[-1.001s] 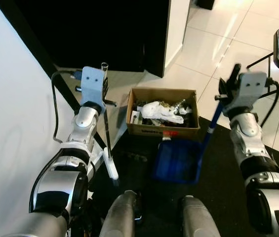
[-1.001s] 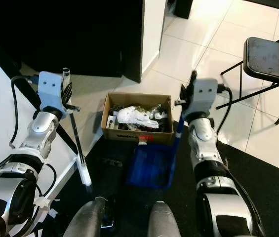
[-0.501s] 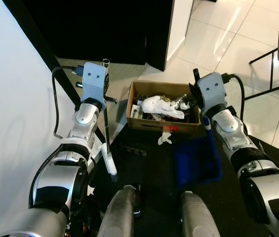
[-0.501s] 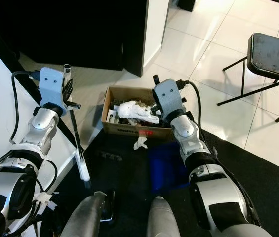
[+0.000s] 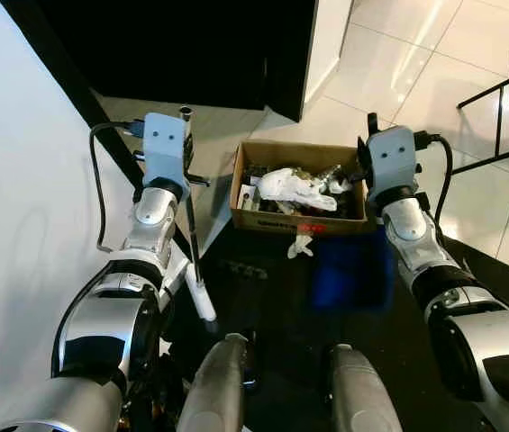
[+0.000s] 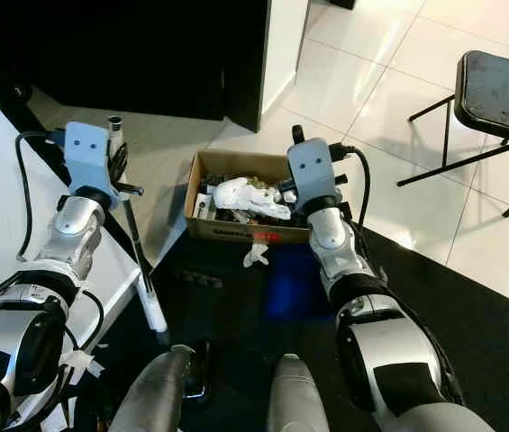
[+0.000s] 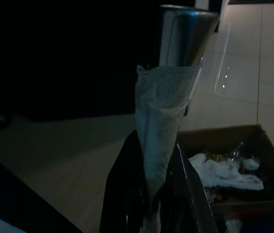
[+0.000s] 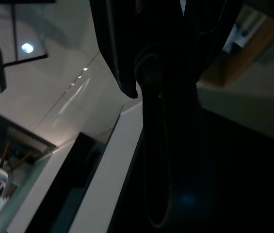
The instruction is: Sweep floor
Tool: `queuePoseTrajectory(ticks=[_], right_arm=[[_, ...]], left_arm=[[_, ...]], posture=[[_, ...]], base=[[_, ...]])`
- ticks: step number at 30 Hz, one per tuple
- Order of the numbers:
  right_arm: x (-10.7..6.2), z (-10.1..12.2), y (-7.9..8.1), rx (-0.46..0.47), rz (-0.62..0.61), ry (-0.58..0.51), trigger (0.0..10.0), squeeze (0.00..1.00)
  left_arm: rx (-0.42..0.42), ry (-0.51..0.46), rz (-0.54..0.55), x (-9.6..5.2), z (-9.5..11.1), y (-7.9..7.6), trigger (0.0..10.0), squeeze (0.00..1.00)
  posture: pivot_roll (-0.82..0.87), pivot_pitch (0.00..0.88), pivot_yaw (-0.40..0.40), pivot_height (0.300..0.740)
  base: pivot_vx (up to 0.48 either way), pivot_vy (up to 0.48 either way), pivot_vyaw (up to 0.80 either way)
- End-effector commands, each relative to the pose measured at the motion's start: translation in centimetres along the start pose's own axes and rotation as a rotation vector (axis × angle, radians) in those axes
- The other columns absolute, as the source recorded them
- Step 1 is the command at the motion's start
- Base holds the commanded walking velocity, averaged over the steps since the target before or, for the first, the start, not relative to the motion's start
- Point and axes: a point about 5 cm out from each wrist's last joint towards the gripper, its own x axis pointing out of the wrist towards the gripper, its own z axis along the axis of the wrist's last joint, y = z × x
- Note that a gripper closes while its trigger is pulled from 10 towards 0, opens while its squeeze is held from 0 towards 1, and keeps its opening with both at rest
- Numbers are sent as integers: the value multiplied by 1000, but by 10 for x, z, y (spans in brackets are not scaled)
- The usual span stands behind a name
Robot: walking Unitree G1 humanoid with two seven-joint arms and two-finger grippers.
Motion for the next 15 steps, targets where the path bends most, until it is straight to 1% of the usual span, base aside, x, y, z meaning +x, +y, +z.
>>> queuePoseTrajectory(ticks=[1, 5, 7, 9, 12, 15], right_arm=[[-2, -3, 3, 52, -9, 11, 10000, 0], [-7, -6, 15, 97, 17, 5, 10000, 0], [-8, -6, 18, 96, 26, 0, 10000, 0], [-10, -6, 25, 81, 69, -3, 10000, 0], [-10, -6, 29, 62, 98, -6, 10000, 0], [-10, -6, 29, 58, 100, -8, 10000, 0]], left_arm=[[-22, 5, -7, 1, -1, -4, 10000, 0], [-29, 15, -20, 0, -4, -8, 10000, 0], [-30, 15, -22, 0, -4, -8, 10000, 0], [-28, 16, -31, 0, -4, -10, 10000, 0], [-9, 17, -39, 0, -4, -12, 10000, 0], [-4, 15, -40, 0, -4, -13, 10000, 0]], posture=[[-4, 170, 34, 740], [-3, 172, 33, 740], [-3, 169, 32, 740], [-4, 174, 24, 740], [-5, 177, 21, 740], [-6, 181, 20, 740]], base=[[0, 0, 0], [0, 0, 0], [0, 0, 0], [0, 0, 0], [0, 0, 0], [0, 0, 0]])
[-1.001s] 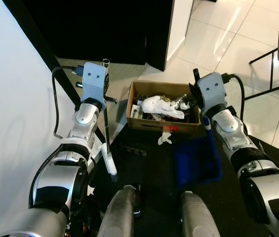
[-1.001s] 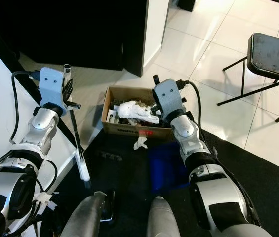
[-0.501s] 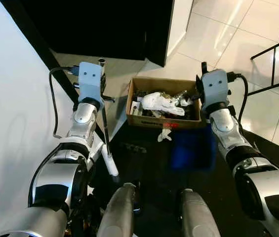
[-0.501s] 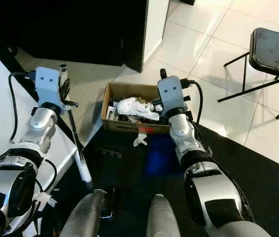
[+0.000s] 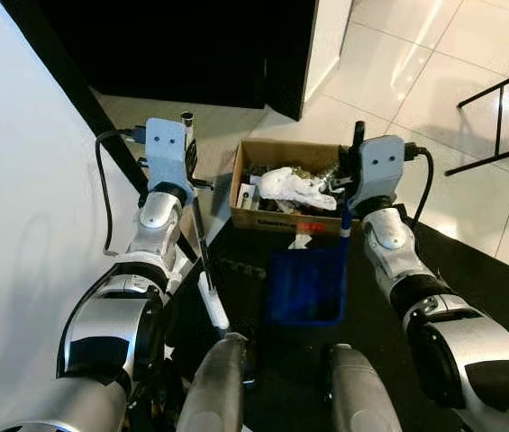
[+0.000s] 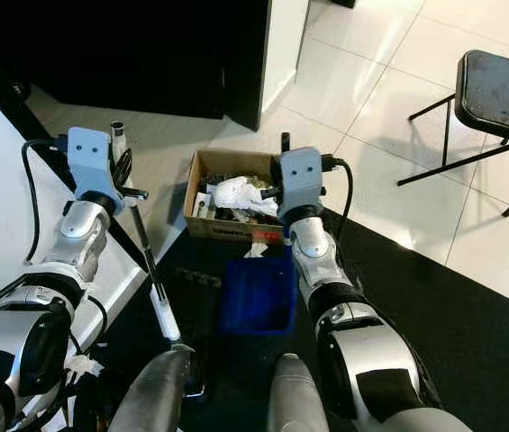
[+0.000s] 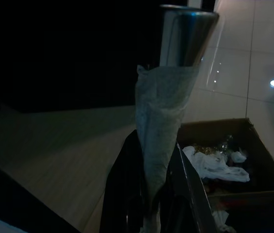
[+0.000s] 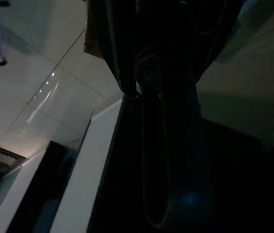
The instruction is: Sweep floor
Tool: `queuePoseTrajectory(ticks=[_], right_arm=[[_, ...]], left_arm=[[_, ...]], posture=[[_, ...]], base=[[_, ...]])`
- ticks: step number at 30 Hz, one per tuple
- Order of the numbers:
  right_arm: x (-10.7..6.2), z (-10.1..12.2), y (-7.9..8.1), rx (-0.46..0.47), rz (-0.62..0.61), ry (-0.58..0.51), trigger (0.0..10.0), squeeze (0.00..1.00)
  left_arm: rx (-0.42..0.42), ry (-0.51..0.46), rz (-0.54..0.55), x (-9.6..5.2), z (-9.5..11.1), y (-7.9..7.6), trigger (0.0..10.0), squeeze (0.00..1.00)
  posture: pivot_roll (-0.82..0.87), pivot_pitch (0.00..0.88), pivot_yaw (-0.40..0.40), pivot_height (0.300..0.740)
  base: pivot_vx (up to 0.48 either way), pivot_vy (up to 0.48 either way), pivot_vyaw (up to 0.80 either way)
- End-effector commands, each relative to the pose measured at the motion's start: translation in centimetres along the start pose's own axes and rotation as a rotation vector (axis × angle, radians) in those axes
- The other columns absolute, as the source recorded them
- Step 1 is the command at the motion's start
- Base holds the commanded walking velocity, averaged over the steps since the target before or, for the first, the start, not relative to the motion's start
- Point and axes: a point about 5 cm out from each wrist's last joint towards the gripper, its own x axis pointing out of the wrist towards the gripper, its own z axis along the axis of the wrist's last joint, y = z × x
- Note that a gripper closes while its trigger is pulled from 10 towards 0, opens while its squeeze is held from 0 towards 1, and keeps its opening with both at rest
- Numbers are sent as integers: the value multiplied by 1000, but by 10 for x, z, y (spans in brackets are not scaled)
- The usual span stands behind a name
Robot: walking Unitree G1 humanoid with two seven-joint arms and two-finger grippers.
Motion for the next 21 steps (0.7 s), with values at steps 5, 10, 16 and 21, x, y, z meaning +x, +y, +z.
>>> queuePoseTrajectory(ticks=[5, 10, 16, 21], right_arm=[[0, 1, -3, -14, 19, -17, 10000, 0], [0, 2, -4, -22, 29, -28, 10000, 0], [-3, -1, -1, -35, 64, -12, 10000, 0], [-5, -10, 1, -80, 86, 56, 10000, 0]], left_arm=[[69, -29, -65, 7, 10, -14, 10000, 0], [86, -29, -85, 9, 12, -21, 10000, 0], [89, -18, -170, 14, 15, -47, 10000, 0], [88, -18, -203, 16, 19, -62, 10000, 0]], posture=[[-19, 189, 13, 740], [-20, 190, 11, 740], [-10, 208, 4, 740], [-10, 223, 9, 740]], base=[[0, 0, 0], [0, 0, 0], [0, 0, 0], [0, 0, 0]])
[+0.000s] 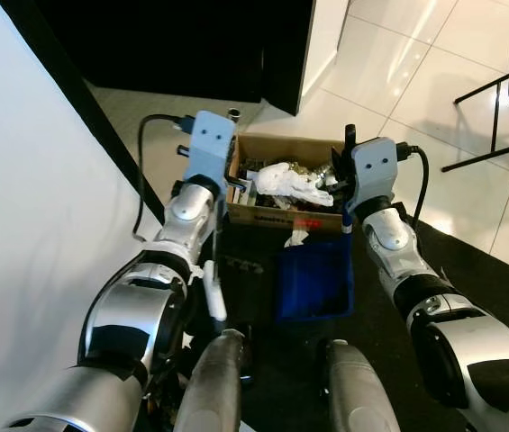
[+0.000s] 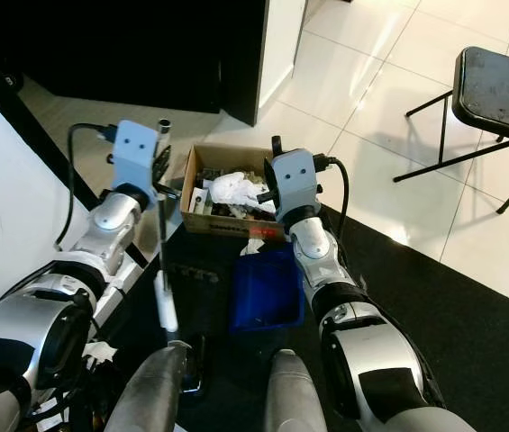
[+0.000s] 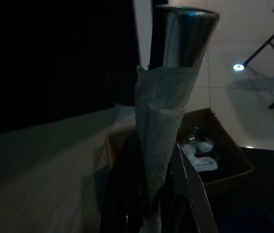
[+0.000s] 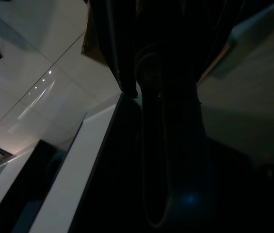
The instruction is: Sweep floor
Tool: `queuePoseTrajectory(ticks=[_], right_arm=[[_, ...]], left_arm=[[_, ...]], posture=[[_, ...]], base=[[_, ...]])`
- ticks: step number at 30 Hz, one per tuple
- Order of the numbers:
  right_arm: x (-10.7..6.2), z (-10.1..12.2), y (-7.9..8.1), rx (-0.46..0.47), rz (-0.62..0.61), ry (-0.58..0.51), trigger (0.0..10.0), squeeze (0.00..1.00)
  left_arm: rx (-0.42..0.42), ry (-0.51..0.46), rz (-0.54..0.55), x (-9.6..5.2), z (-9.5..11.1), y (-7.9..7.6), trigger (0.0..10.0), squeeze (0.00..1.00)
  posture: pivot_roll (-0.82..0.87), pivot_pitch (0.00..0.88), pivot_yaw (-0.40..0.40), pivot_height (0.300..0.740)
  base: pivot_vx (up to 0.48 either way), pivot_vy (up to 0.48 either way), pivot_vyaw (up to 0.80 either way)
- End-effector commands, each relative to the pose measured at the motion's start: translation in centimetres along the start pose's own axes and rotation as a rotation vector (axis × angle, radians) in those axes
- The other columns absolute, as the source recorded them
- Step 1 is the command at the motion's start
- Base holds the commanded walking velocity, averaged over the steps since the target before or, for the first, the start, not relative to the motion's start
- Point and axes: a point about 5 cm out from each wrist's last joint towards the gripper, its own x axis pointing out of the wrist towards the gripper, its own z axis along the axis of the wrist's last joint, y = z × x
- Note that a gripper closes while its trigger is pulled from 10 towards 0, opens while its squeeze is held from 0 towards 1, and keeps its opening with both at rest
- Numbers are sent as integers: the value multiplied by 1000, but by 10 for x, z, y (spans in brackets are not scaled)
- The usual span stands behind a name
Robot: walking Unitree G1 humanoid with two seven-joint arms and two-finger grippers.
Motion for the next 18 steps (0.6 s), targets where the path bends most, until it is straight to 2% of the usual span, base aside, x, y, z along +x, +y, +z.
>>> queuePoseTrajectory(ticks=[1, 11, 18], right_arm=[[-4, -9, -2, -12, -2, 53, 10000, 0], [-14, -19, -3, 30, -26, 73, 10000, 0], [-12, -11, -8, 58, -48, 4, 10000, 0]], left_arm=[[14, 7, -24, 2, 2, -5, 10000, 0], [7, -12, -41, 3, 4, -7, 10000, 0], [-10, -31, -34, 1, 4, -3, 10000, 0]], posture=[[-7, 227, 12, 740], [7, 231, 14, 740], [6, 245, 19, 740]], base=[[0, 0, 0], [0, 0, 0], [0, 0, 0]])
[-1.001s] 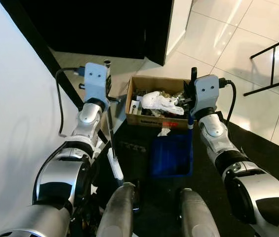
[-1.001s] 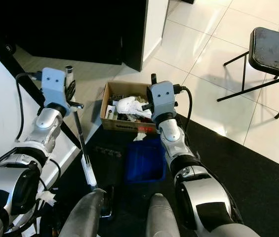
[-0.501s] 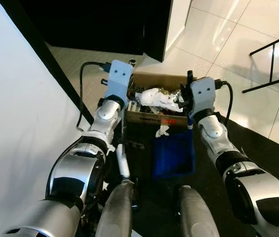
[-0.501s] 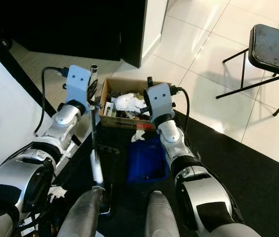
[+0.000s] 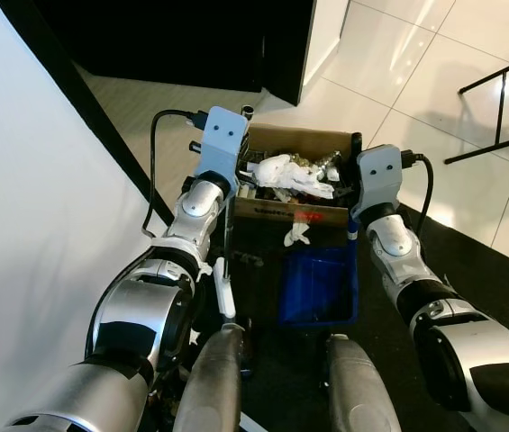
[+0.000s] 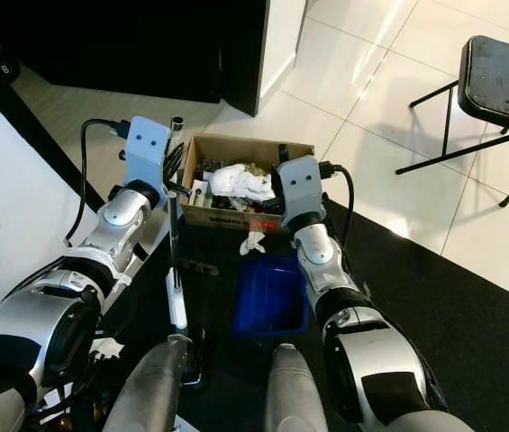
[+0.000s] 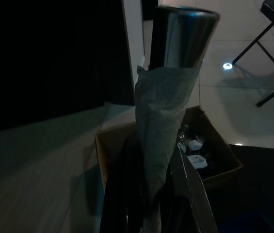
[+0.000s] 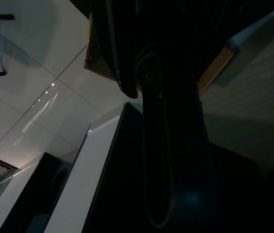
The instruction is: Sweep floor
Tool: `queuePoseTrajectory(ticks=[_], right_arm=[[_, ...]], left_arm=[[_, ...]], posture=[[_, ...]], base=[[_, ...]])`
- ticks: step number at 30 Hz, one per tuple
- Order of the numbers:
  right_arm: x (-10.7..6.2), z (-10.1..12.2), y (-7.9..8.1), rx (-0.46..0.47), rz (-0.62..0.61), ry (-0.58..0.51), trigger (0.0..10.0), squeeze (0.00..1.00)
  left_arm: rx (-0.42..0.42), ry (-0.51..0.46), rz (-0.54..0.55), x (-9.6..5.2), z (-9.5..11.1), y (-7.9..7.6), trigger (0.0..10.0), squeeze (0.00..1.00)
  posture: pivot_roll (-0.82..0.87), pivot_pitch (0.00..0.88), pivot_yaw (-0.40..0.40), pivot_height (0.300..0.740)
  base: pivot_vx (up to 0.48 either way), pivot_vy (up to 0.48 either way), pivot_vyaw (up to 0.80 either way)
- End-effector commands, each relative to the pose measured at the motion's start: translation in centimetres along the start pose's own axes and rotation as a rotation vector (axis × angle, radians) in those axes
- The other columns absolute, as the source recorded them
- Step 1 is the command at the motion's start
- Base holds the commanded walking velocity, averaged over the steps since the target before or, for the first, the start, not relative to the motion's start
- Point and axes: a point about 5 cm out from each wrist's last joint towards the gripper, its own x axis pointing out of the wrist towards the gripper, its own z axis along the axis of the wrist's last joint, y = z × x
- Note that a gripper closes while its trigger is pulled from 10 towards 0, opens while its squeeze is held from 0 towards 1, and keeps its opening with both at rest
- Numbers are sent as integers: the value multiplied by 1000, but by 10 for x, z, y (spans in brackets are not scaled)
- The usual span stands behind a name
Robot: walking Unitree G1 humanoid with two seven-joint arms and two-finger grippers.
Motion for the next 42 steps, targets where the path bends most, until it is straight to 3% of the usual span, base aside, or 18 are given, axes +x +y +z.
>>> queuePoseTrajectory(ticks=[1, 17, 24, 27, 28, 29, 30, 32, 37, 38, 39, 42], right_arm=[[-3, -1, -1, 20, -6, -14, 10000, 0], [8, 23, -5, 31, 19, -152, 10000, 0], [9, 25, -7, 32, 28, -155, 10000, 0], [8, 24, -7, 32, 32, -158, 10000, 0], [7, 23, -6, 33, 38, -154, 10000, 0], [7, 23, -6, 33, 38, -154, 10000, 0], [6, 21, -5, 33, 51, -148, 10000, 0], [6, 20, -5, 33, 55, -147, 10000, 0], [5, 19, -3, 34, 60, -141, 10000, 0], [4, 18, -3, 35, 62, -138, 10000, 0], [3, 17, -1, 35, 66, -135, 10000, 0], [3, 16, -1, 36, 67, -135, 10000, 0]], left_arm=[[-7, -18, 1, -1, 1, 2, 10000, 0], [-54, -93, 114, -5, 8, 26, 10000, 0], [32, -134, 111, -4, 19, 36, 10000, 0], [184, -118, 104, -3, 23, 43, 10000, 0], [235, -108, 84, -2, 23, 42, 10000, 0], [235, -108, 84, -2, 23, 42, 10000, 0], [338, -84, 59, -2, 20, 39, 10000, 0], [368, -79, 56, -2, 20, 37, 10000, 0], [376, -74, 33, -1, 17, 29, 10000, 0], [372, -71, 6, 0, 14, 20, 10000, 0], [336, -40, -58, 1, 7, 1, 10000, 0], [298, -18, -92, 1, 3, -9, 10000, 0]], posture=[[8, 248, 17, 740], [14, 284, 6, 740], [3, 289, 4, 740], [-3, 288, 3, 740], [-2, 286, 3, 740], [-2, 286, 3, 740], [-2, 287, 2, 740], [-2, 287, 2, 740], [-3, 287, 1, 740], [-6, 291, 0, 740], [-12, 292, 0, 740], [-17, 291, 1, 740]], base=[[0, 0, 0], [0, 0, 0], [0, 0, 0], [0, 0, 0], [0, 0, 0], [0, 0, 0], [0, 0, 0], [0, 0, 0], [0, 0, 0], [0, 0, 0], [0, 0, 0], [0, 0, 0]])
